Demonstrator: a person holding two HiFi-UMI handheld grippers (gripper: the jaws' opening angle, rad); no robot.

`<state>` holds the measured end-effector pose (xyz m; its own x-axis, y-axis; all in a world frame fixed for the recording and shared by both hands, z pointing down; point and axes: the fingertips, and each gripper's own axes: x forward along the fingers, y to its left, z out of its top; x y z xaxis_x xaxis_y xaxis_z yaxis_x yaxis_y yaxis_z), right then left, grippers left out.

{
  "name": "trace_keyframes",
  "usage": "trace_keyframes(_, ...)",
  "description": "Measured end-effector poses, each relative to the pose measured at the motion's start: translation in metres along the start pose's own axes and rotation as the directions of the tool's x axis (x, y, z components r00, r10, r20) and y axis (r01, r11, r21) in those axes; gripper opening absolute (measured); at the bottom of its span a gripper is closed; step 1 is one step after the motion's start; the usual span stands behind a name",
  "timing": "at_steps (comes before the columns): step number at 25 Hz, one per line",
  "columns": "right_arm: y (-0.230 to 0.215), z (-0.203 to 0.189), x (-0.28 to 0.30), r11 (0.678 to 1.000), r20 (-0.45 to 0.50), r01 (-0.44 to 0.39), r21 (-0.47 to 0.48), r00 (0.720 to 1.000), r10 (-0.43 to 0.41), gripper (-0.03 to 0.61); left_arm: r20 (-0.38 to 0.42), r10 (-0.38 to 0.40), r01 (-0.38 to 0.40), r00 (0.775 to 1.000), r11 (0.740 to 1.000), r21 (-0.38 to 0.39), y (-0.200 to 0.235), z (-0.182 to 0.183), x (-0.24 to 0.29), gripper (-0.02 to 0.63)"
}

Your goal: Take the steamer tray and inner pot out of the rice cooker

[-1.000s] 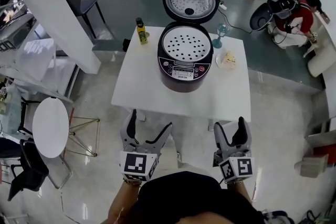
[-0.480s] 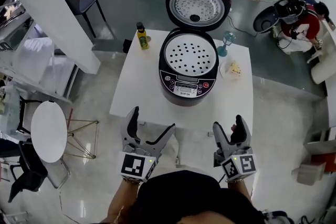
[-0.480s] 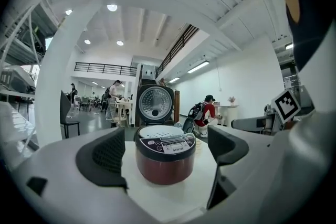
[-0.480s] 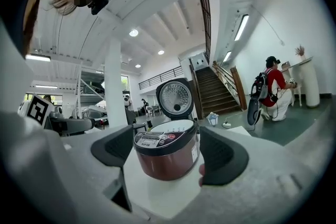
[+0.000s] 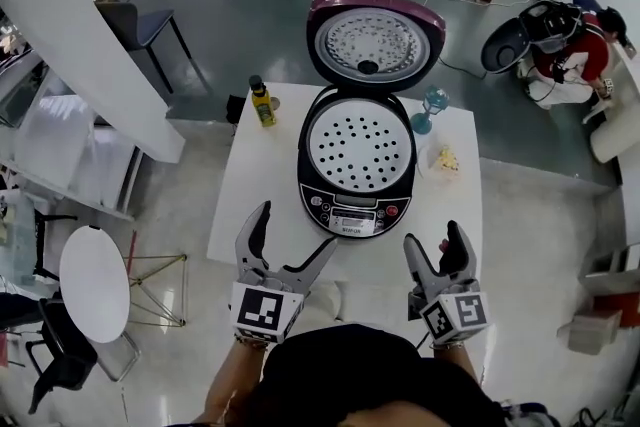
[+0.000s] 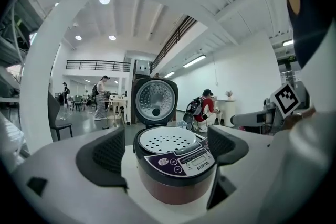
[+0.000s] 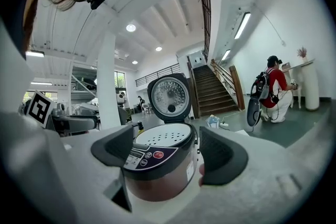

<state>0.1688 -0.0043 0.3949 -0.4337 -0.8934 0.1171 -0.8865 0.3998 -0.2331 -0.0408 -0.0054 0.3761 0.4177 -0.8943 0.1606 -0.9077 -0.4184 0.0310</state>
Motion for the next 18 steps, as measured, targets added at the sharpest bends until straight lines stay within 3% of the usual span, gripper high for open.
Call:
trace_keyframes(5,-0.016,0.000,0.035,0.999,-0.044,0.053,0.001,0.998,-0.053,0.390,-0.098,-0.067,0.073,0.993,0.996,0.056,0.014,-0.010,0.036,0.469)
trace_keyframes(10,-0.031,-0.003,0.071,0.994,-0.122,0.097,-0.043,0.987,-0.102,0.390,-0.214,-0.073,0.105,0.974,0.984,0.141,0.036,-0.021,0.067,0.469)
trace_keyframes(15,-0.050,-0.011,0.111,0.985,-0.246,0.108,-0.132,0.959,-0.138,0.388,-0.285,-0.117,0.139,0.951,0.988,0.060,0.063,-0.021,0.104,0.469)
trace_keyframes(18,-0.061,-0.018,0.136,0.972,-0.324,0.095,-0.215,0.932,-0.163,0.388,-0.344,-0.078,0.116,0.936,0.989,0.091,0.082,-0.026,0.128,0.469)
